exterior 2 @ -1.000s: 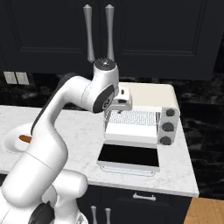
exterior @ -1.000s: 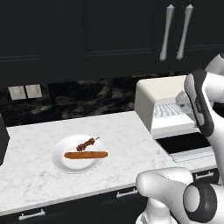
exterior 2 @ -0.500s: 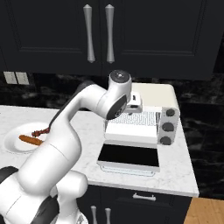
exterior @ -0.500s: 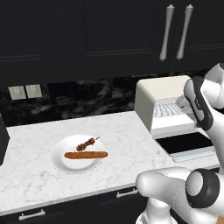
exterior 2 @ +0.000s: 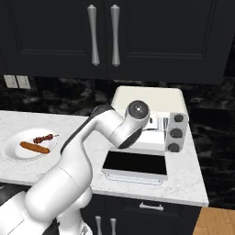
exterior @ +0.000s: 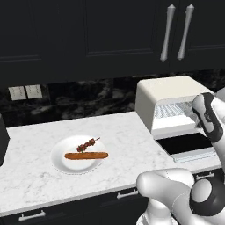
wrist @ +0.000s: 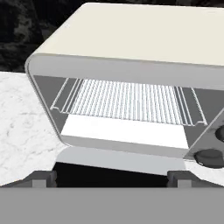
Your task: Pick up the kebab skewer and baguette bread, and place them inside the toaster oven. Close the toaster oven door and start by setting the timer.
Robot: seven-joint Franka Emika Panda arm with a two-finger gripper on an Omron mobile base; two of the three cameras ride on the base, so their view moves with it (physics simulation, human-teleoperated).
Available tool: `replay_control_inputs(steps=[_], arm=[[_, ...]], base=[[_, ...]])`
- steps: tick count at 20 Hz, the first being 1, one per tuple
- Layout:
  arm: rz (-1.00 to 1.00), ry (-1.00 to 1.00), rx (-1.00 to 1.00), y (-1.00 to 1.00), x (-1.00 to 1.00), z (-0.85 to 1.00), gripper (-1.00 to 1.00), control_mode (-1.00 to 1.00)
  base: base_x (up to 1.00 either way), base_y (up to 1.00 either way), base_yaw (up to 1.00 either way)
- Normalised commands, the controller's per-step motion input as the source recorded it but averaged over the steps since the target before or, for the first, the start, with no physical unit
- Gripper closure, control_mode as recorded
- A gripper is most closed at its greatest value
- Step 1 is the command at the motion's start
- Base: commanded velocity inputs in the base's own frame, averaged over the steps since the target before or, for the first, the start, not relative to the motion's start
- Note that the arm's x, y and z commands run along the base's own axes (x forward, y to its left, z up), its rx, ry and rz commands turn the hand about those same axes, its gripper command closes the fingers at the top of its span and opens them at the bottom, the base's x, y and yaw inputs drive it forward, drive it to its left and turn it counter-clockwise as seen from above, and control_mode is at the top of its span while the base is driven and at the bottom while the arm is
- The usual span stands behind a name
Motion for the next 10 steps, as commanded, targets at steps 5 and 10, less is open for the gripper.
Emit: replay_control_inputs(steps=[5, 10], arm=[[0.00, -0.23, 0.02, -0.25, 0.10, -0.25, -1.00, -1.00], [0.00, -0.08, 0.03, -0.26, 0.24, -0.02, -1.00, -1.00]], base=[[0.00, 0.00, 0.00], [0.00, 0.00, 0.00]])
